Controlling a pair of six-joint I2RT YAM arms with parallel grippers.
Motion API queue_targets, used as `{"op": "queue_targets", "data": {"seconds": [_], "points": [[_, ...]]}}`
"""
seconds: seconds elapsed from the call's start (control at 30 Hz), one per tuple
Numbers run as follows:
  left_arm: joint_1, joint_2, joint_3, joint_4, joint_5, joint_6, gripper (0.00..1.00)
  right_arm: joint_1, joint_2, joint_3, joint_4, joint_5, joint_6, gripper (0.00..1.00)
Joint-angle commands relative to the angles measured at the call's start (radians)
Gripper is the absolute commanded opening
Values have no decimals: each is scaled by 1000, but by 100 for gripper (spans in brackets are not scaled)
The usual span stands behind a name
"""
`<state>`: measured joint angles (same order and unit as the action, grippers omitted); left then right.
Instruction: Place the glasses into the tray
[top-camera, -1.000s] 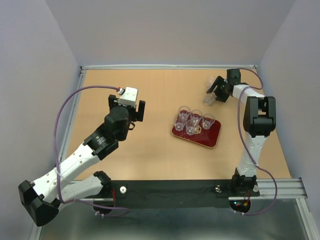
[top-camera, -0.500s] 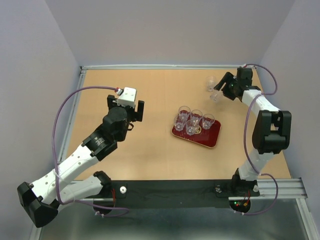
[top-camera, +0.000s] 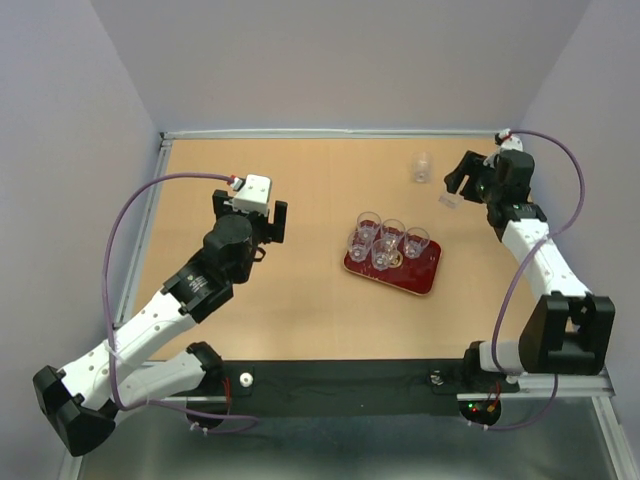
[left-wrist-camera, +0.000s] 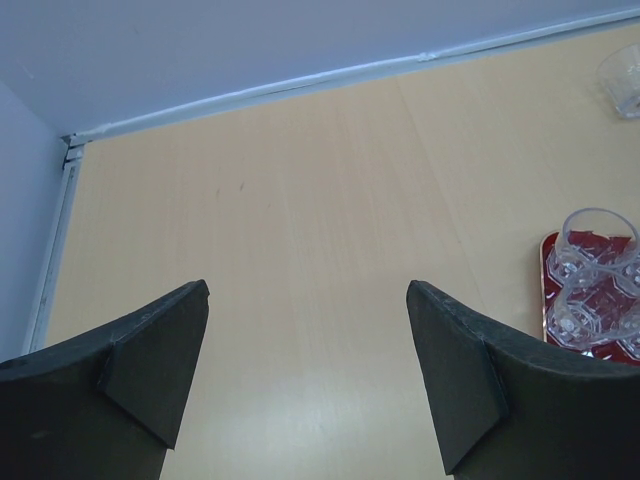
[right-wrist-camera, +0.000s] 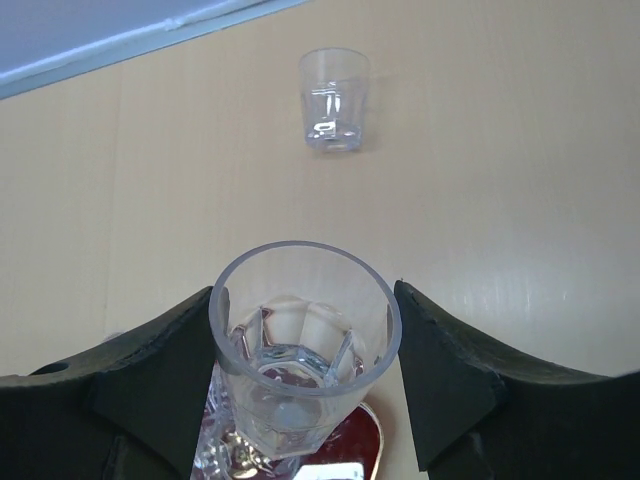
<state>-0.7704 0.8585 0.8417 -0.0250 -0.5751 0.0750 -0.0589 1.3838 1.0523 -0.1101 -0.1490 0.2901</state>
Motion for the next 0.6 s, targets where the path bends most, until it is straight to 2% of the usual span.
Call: {"op": "queue_targets", "data": {"seconds": [0.0,0.27,0.4,0.57], "points": [[5,-18,-12,54,3,6,92,-2,-138,-66,82,-95,-158,53],[5,-10,-16,56,-11,9,92,1,-235,-95,-48,-244,-281,52],[5,-3,-20,56,-16,8,92,1,-273,-77,-126,-315,-443,53],[6,-6,-18,53,-28,8,92,4,-403,-113,-184,-414,-569,54]]}}
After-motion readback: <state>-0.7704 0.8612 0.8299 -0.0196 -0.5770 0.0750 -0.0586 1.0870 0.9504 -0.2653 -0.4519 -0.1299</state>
